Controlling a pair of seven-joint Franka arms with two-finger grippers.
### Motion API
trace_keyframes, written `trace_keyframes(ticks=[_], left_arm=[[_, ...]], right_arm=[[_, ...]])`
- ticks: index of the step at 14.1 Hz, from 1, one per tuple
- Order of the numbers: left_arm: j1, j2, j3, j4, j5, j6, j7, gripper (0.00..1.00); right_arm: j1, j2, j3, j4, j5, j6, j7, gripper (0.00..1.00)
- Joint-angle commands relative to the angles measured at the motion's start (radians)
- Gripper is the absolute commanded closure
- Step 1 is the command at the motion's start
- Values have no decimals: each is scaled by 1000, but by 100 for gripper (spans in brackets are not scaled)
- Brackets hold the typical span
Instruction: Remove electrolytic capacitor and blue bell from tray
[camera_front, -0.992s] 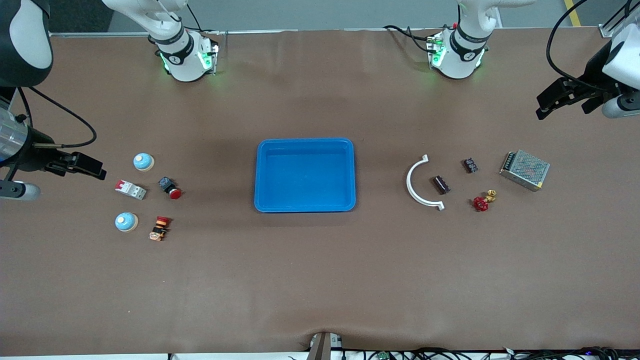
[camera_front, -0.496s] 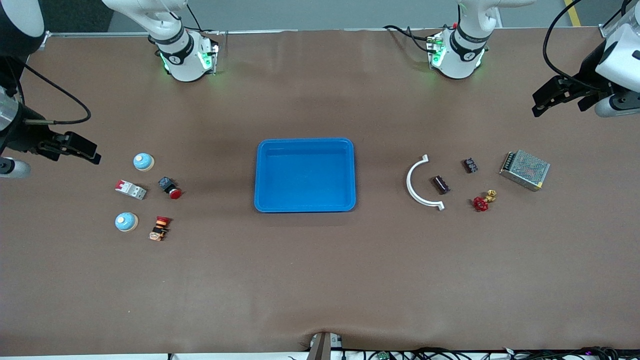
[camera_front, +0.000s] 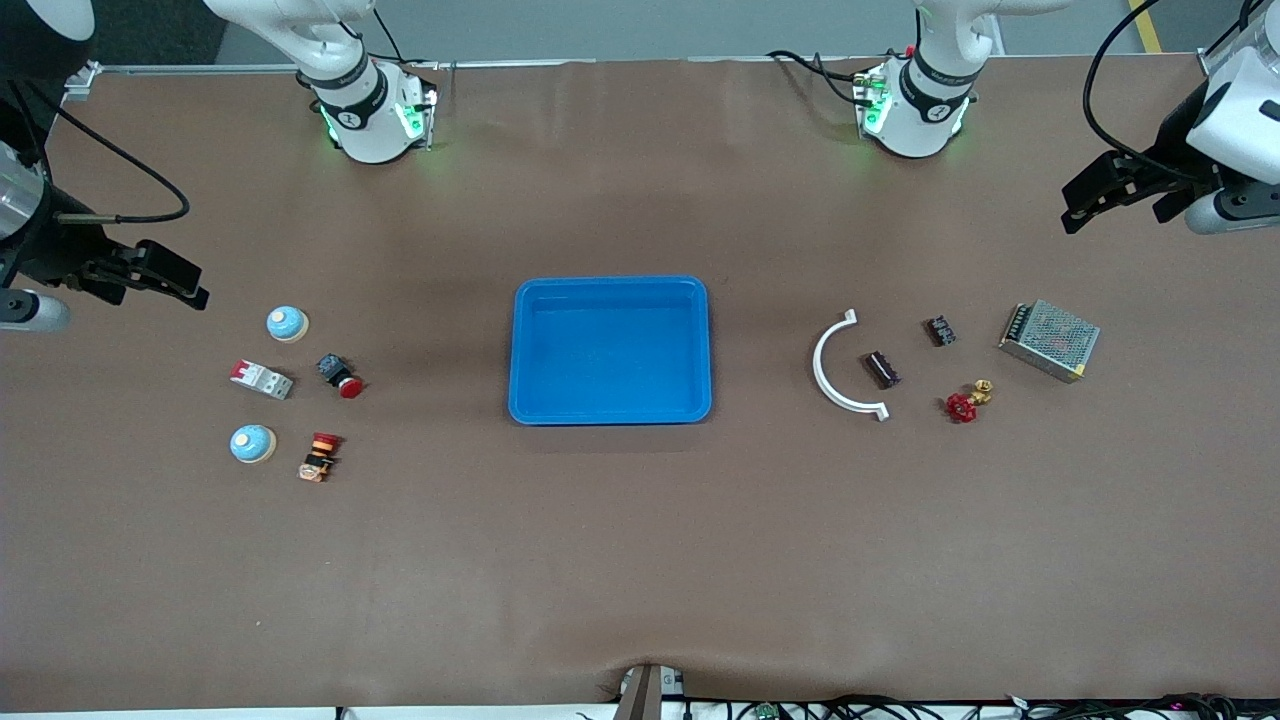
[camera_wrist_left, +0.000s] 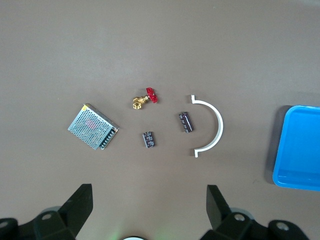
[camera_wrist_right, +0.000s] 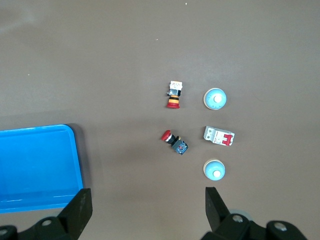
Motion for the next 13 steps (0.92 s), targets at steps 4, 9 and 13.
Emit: trace_keyframes(ticks=[4, 9, 13], left_arm=[[7, -10, -2, -19, -13, -9, 22, 0], [12, 10, 5, -4, -6, 8, 22, 0], [13, 38, 9, 39, -2, 7, 19, 0]], right_arm=[[4, -47, 3, -17, -1, -27, 47, 0], [5, -46, 5, -5, -1, -90, 50, 0], [5, -44, 5, -2, -1, -122, 49, 0]])
